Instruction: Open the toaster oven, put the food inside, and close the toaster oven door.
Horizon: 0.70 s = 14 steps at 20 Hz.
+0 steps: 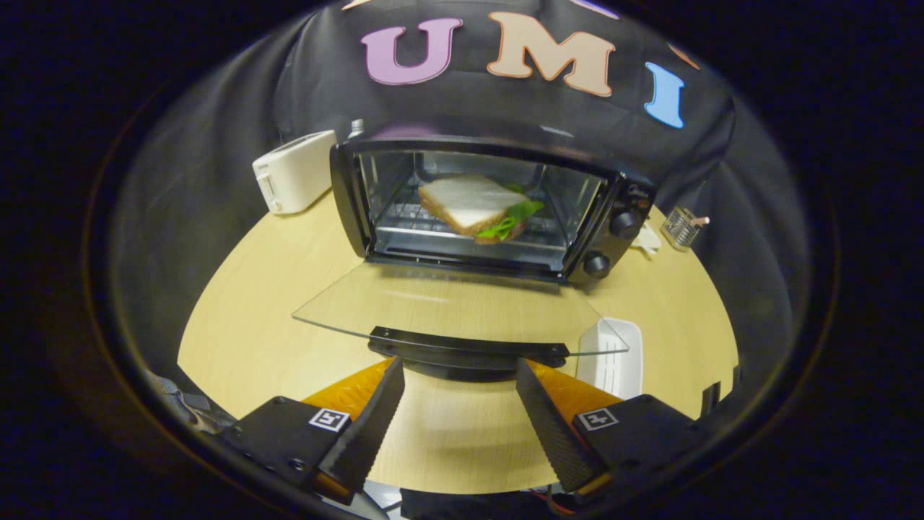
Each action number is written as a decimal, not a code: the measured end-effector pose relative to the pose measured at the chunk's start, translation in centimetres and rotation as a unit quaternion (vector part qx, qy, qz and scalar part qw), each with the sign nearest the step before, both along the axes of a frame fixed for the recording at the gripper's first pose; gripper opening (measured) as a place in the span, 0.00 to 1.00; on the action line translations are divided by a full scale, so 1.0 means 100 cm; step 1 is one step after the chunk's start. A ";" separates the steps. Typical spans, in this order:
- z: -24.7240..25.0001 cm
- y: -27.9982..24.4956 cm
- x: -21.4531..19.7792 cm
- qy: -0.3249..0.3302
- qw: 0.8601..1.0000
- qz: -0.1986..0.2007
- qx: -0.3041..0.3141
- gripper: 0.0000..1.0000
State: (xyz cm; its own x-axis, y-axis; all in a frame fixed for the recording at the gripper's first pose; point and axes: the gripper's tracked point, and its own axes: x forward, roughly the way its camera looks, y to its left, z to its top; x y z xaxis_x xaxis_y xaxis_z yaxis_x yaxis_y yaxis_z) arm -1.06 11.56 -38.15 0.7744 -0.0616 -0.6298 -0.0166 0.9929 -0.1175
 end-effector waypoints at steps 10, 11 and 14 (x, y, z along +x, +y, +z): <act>0.065 0.001 0.045 -0.058 0.998 0.005 -0.019 1.00; 0.068 0.001 0.048 -0.061 0.998 0.006 -0.022 1.00; 0.068 0.001 0.060 -0.057 0.998 0.008 -0.026 1.00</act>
State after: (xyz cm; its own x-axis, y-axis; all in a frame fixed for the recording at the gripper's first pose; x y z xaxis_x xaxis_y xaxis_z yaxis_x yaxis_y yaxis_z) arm 4.92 11.69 -31.35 0.8417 -0.0780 -0.5344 -0.0167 0.9853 -0.1701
